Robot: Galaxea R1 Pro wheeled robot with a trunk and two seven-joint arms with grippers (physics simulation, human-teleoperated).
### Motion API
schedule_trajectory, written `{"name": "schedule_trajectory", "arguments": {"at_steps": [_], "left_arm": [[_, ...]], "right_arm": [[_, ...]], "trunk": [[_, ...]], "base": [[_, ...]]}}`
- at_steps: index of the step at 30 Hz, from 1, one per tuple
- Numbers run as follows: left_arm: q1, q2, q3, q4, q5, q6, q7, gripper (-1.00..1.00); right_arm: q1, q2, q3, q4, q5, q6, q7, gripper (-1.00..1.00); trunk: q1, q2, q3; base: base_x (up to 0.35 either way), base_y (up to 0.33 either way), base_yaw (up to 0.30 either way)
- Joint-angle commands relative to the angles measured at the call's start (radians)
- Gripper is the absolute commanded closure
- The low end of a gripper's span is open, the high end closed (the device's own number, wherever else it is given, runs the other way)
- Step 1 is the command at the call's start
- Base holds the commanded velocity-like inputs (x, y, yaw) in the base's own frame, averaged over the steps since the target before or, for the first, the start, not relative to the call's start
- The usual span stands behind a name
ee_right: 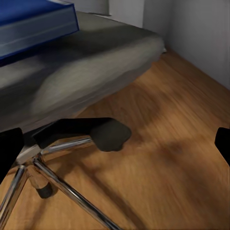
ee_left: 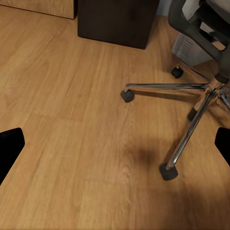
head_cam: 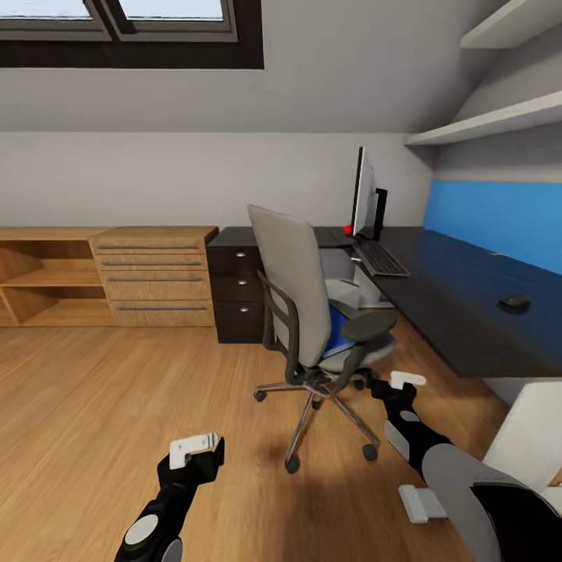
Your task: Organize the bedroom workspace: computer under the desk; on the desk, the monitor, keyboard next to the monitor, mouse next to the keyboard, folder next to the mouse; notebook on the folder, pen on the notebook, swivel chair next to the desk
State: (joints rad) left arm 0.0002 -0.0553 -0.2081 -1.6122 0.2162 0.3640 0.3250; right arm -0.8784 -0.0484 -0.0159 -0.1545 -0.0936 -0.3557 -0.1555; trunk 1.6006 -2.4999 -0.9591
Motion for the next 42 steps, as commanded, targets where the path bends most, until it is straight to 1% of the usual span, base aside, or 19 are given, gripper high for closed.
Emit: {"name": "schedule_trajectory", "arguments": {"at_steps": [1,3,8,16,20,23,31,42], "left_arm": [[0.000,0.000,-0.003,-0.001,0.010,0.003,0.008,-1.00],[0.000,0.001,-0.014,0.000,0.009,0.003,0.008,-1.00],[0.000,0.001,-0.018,0.002,0.009,0.003,0.007,-1.00],[0.000,0.001,-0.022,0.003,0.009,0.003,0.007,-1.00],[0.000,0.002,-0.056,0.004,0.008,0.003,0.007,-1.00],[0.000,0.002,-0.068,0.004,0.008,0.003,0.008,-1.00],[0.000,0.002,-0.079,0.005,0.007,0.003,0.008,-1.00],[0.000,0.002,-0.079,0.005,0.008,0.003,0.008,-1.00]], "right_arm": [[-0.001,0.000,-0.001,0.001,-0.010,-0.005,0.002,-1.00],[-0.001,-0.002,-0.002,0.001,-0.011,-0.005,-0.015,-1.00],[-0.001,-0.002,-0.001,0.001,-0.011,-0.005,-0.020,-1.00],[0.000,-0.002,-0.001,0.001,-0.011,-0.006,-0.021,-1.00],[-0.001,-0.003,-0.001,0.000,-0.011,-0.006,-0.021,-1.00],[-0.001,-0.004,0.000,0.000,-0.010,-0.006,-0.021,-1.00],[-0.001,-0.003,0.005,-0.001,-0.004,-0.006,-0.019,-1.00],[0.000,0.004,0.010,-0.001,0.001,-0.008,-0.018,-1.00]], "trunk": [[0.000,0.000,-0.001],[0.000,0.000,-0.001],[0.000,0.000,-0.001],[0.000,0.000,-0.001],[0.000,0.000,-0.001],[0.000,0.000,-0.001],[0.000,0.000,-0.001],[0.000,0.000,-0.001]], "base": [[0.002,0.000,0.000],[0.130,-0.024,0.000],[0.220,-0.034,0.000],[0.087,-0.004,0.000],[0.059,0.000,0.000],[0.019,0.000,0.000],[0.005,0.000,0.000],[0.000,0.000,0.000]]}}
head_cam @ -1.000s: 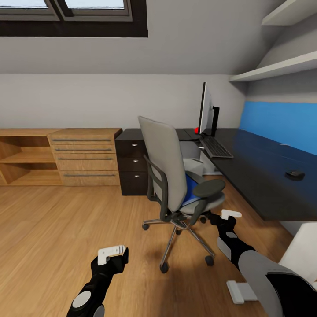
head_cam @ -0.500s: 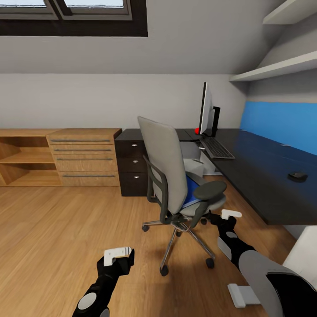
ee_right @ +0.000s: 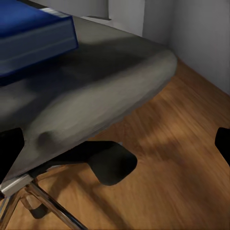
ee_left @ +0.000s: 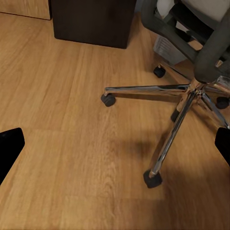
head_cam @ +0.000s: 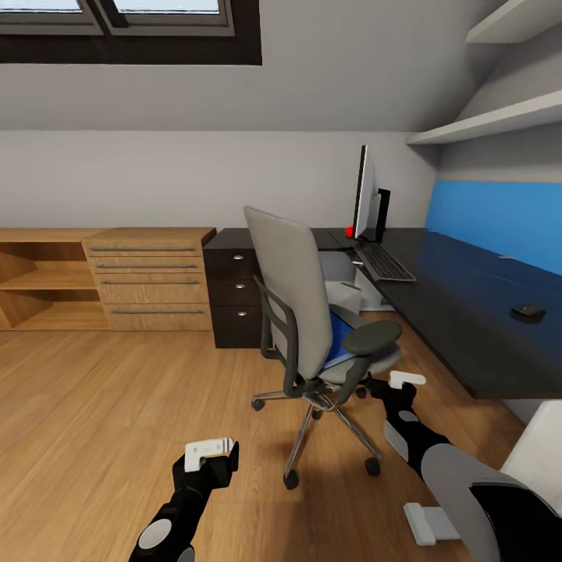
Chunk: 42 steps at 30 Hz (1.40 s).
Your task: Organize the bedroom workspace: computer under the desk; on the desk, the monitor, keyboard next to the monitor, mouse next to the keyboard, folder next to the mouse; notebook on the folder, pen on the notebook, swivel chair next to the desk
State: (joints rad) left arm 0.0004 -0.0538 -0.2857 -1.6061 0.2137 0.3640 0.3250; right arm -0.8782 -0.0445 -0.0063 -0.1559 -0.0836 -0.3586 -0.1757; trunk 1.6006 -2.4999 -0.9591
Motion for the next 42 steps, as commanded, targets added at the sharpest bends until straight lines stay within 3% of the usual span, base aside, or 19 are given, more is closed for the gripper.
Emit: {"name": "schedule_trajectory", "arguments": {"at_steps": [1,9,34,39,42], "left_arm": [[0.000,0.000,-0.001,-0.002,0.011,0.003,0.008,-1.00],[0.000,0.000,-0.001,-0.002,0.011,0.003,0.008,-1.00],[0.000,0.002,0.016,-0.004,0.012,0.036,0.008,-1.00],[0.000,0.002,0.018,-0.004,0.011,0.036,0.008,-1.00],[0.000,0.002,0.019,-0.004,0.010,0.035,0.008,-1.00]], "right_arm": [[0.000,0.001,0.000,0.001,-0.009,-0.005,0.002,-1.00],[0.000,0.029,0.002,0.002,-0.010,-0.006,0.001,-1.00],[0.001,0.034,0.003,0.004,-0.011,-0.006,-0.001,-1.00],[0.001,0.064,0.000,0.000,-0.009,-0.006,-0.002,-1.00],[0.000,0.067,-0.001,0.000,-0.008,-0.006,-0.002,-1.00]], "trunk": [[0.000,0.000,-0.001],[0.000,0.000,0.002],[0.000,0.000,0.023],[0.000,0.000,0.027],[0.000,0.000,0.029]], "base": [[0.000,0.000,0.000],[0.000,0.000,0.082],[-0.029,0.039,0.232],[-0.036,0.055,0.245],[-0.003,0.079,0.246]]}}
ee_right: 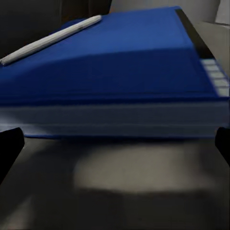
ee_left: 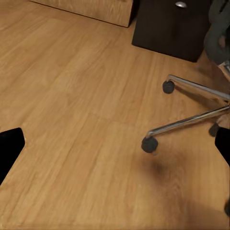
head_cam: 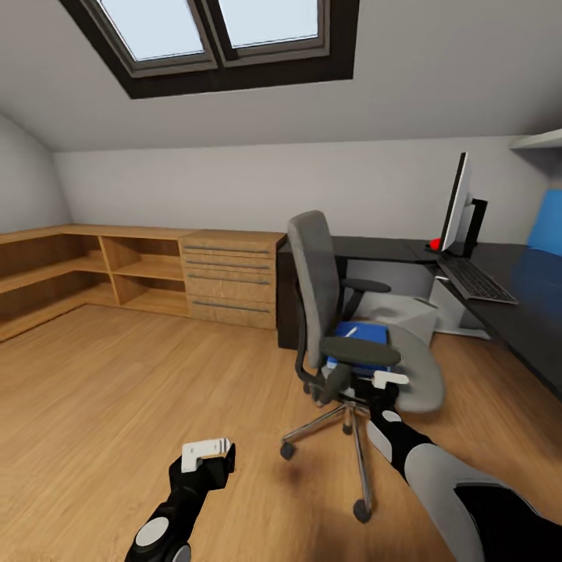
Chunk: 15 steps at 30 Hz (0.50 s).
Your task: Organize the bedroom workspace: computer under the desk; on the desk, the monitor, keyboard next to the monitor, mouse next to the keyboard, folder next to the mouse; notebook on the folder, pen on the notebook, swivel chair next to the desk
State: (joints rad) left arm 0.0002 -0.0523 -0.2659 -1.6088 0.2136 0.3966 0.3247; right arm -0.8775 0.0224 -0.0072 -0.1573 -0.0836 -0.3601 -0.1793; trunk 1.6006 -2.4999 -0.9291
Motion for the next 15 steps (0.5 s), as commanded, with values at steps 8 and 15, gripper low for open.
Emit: {"name": "schedule_trajectory", "arguments": {"at_steps": [8,15], "left_arm": [[0.000,0.003,-0.002,-0.001,0.010,0.003,0.008,-1.00],[0.000,0.003,-0.001,-0.001,0.010,0.003,0.008,-1.00]], "right_arm": [[0.000,0.001,0.000,0.001,-0.008,-0.005,0.001,-1.00],[0.000,0.001,0.000,0.002,-0.008,-0.005,0.003,-1.00]], "trunk": [[0.000,0.000,0.005],[0.000,0.000,0.006]], "base": [[0.000,0.013,0.246],[0.000,0.000,0.101]]}}
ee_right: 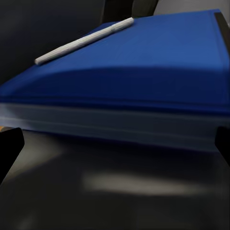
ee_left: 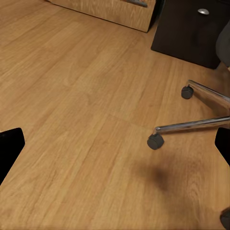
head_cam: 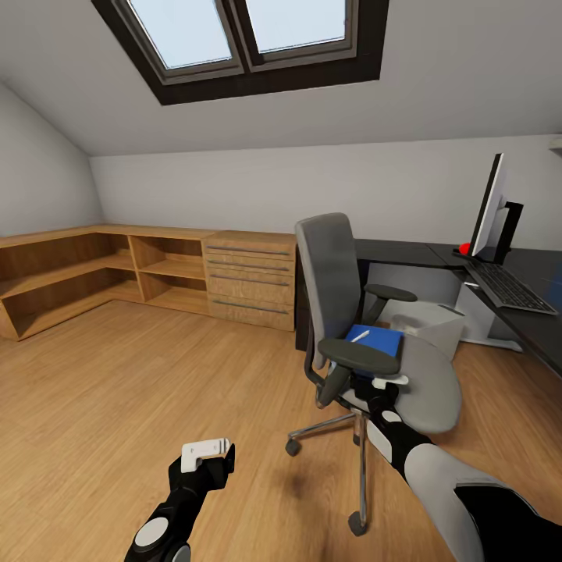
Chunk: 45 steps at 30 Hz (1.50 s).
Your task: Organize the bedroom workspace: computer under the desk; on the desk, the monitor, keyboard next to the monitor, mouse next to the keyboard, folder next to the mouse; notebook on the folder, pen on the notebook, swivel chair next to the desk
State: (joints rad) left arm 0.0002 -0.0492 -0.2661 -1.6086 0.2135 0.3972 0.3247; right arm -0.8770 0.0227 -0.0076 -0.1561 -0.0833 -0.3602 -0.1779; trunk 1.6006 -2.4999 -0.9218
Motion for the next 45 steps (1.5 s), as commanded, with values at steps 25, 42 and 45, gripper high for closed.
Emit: {"name": "schedule_trajectory", "arguments": {"at_steps": [25,42,45], "left_arm": [[0.000,0.008,0.022,-0.008,0.014,-0.001,0.008,-1.00],[0.000,0.004,0.181,-0.009,0.018,-0.003,0.005,-1.00],[0.000,0.003,0.181,-0.009,0.018,-0.003,0.005,-1.00]], "right_arm": [[-0.001,-0.010,-0.002,-0.002,-0.010,-0.015,0.003,-1.00],[0.000,-0.070,-0.101,-0.001,-0.176,-0.032,0.021,-1.00],[0.000,-0.088,-0.114,-0.001,-0.231,-0.026,0.032,-1.00]], "trunk": [[0.000,0.000,0.013],[0.000,0.000,0.013],[0.000,0.000,0.013]], "base": [[0.000,0.000,-0.193],[0.000,0.000,-0.048],[0.000,0.000,0.000]]}}
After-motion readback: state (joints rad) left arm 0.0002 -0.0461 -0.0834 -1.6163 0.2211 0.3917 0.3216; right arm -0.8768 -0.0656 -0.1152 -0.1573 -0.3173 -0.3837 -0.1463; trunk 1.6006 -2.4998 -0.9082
